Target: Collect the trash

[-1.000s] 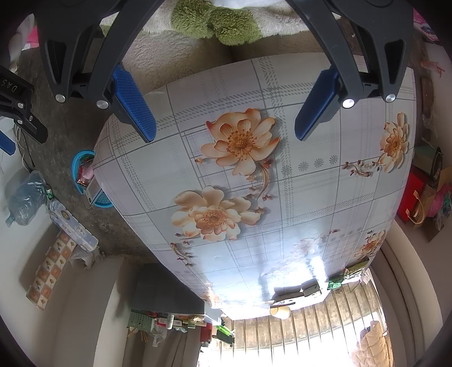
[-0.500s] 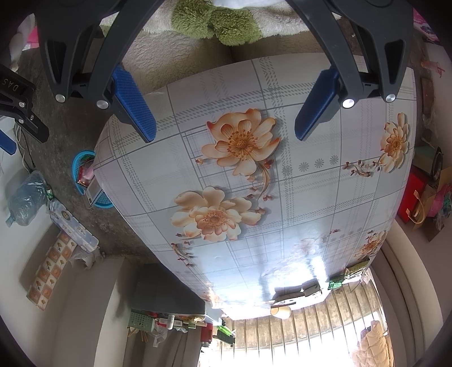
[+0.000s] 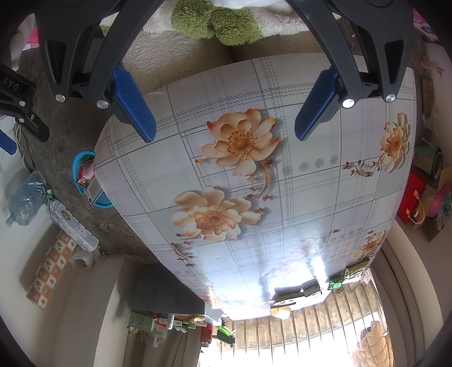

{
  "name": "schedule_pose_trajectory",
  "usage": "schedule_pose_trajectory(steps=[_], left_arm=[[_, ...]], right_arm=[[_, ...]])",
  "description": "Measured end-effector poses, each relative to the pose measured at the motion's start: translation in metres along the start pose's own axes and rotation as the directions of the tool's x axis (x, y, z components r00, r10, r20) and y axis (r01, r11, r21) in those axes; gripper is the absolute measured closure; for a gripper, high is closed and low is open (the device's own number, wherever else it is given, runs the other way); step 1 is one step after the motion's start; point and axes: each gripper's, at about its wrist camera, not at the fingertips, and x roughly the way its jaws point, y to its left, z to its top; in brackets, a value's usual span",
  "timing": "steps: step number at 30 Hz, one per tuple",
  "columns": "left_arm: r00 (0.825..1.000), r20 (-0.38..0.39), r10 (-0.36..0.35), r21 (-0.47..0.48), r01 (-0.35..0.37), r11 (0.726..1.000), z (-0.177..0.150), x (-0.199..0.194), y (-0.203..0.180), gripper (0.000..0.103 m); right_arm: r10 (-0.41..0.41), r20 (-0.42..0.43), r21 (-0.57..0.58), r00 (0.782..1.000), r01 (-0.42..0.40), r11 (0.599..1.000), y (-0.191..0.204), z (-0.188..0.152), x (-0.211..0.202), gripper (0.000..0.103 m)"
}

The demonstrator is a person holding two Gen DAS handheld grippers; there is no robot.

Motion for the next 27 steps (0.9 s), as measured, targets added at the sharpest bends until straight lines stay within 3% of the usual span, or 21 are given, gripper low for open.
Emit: schedule_pose_trajectory(steps=[27], left_arm=[[1.0, -0.001, -0.002, 0.001, 0.002, 1.0, 0.0003, -0.0006, 0.0001, 0.008]], right_arm=[[0.011, -0.005, -0.018, 1.0, -0.011, 1.0, 0.0029, -0.0007, 0.0007, 0.006]])
